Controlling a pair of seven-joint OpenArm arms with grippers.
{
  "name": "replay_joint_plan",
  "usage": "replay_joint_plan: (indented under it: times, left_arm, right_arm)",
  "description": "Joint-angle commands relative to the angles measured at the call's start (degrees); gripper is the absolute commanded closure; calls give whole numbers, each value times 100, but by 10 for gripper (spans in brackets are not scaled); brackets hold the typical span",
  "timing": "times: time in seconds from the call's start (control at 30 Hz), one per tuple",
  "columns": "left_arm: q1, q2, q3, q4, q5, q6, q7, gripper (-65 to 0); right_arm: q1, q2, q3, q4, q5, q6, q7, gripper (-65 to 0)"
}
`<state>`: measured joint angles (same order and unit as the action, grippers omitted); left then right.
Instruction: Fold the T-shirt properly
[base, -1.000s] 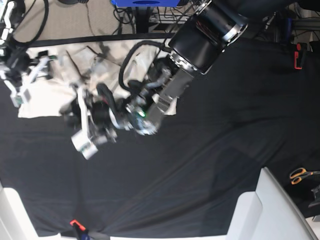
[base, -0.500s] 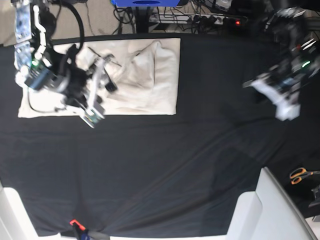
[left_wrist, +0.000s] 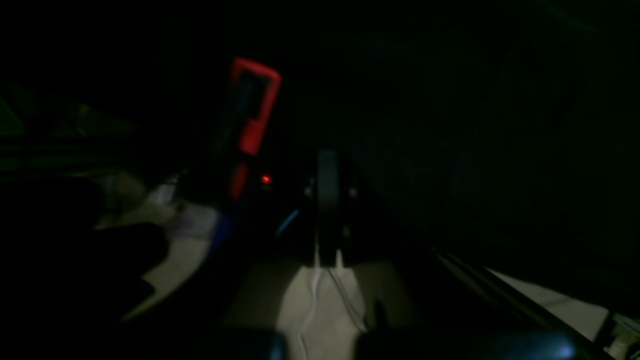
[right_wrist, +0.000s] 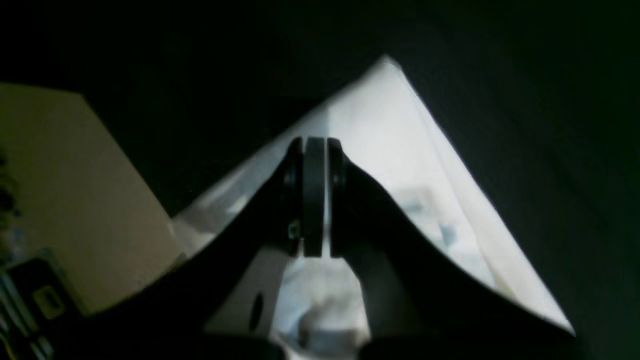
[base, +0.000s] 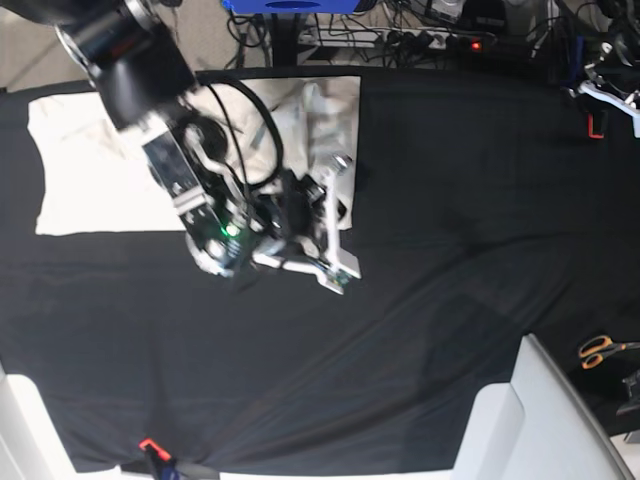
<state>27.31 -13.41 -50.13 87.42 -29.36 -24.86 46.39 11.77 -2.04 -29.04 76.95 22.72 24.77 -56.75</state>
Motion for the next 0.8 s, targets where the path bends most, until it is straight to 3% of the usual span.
replay_joint_plan:
  times: [0.0, 0.07, 0.2, 0.33, 0.77]
  left_arm:
    - [16, -96, -38, 80, -66, -15, -81, 0]
    - [16, -44, -38, 80, -66, -15, -81, 0]
    - [16, -9, -38, 45, -66, -15, -81, 0]
    - [16, -17, -38, 45, -66, -24, -81, 0]
    - [-1, -52, -38, 45, -66, -24, -81, 0]
  right_arm:
    - [181, -134, 7, -86, 9, -12, 62, -6]
    - [304, -266, 7, -385, 9, -266, 62, -6]
    - [427, -292, 16, -710, 9, -1146, 71, -6]
    - [348, -240, 42, -719, 9, -1761, 18, -6]
    - [-188, -240, 33, -455, 62, -4302, -8, -5]
